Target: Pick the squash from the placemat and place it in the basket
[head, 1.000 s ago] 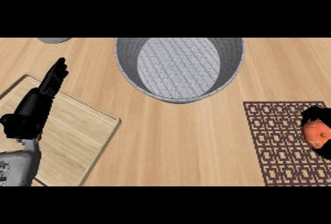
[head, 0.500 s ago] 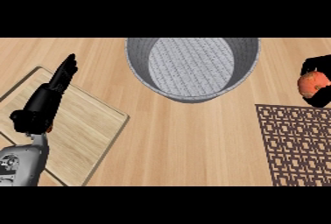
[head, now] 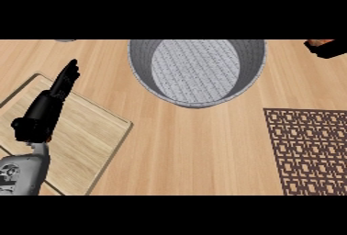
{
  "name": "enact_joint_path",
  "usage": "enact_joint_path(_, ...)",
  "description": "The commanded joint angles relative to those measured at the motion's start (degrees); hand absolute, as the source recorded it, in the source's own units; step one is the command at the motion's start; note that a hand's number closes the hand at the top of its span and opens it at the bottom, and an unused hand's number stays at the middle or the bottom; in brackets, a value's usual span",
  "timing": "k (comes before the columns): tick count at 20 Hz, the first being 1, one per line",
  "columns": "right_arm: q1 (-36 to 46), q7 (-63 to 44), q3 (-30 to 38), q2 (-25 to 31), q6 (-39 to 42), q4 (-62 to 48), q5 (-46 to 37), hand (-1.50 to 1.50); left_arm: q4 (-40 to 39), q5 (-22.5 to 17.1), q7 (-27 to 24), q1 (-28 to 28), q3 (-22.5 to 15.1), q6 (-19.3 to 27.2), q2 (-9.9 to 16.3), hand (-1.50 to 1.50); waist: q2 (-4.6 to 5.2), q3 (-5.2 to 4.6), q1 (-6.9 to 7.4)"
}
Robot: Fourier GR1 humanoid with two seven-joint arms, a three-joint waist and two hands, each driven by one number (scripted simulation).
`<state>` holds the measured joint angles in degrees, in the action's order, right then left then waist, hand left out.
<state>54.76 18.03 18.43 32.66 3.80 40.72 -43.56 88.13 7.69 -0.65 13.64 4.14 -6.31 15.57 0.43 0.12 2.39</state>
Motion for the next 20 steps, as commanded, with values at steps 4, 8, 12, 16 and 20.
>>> enact_joint_path(4, 11.5, 1.9, 3.7, -1.0, 5.9, 1.3, 8.0, 1.50, 1.8, 2.2, -1.0, -2.9, -1.0, 1.7, -1.1, 0.00, -0.45, -0.12, -1.09)
enact_joint_path(8, 20.9, -2.3, 1.9, -1.3, 12.2, -1.3, 8.6, 1.50, 1.2, -0.4, -1.8, -3.5, 0.8, -0.8, 0.2, 0.00, -0.31, -0.17, -0.44)
enact_joint_path(12, 26.9, -9.8, -0.2, -6.4, 15.2, -0.2, 9.6, 1.50, -1.6, 0.0, -1.4, -0.7, 2.4, -0.5, 1.2, 0.00, -0.35, -0.19, -1.43)
enact_joint_path(16, 32.9, -19.3, -2.3, -10.7, 18.0, 1.5, 9.8, 1.50, 0.3, 2.0, 2.2, 0.1, -0.1, 1.8, -1.5, 0.00, -0.73, -0.19, -2.08)
enact_joint_path(20, 32.9, -23.4, -3.5, -14.8, 17.1, 2.8, 10.2, 1.50, 1.1, 1.2, -0.2, -1.7, 1.2, 0.7, -0.5, 0.00, -0.69, -0.18, -2.08)
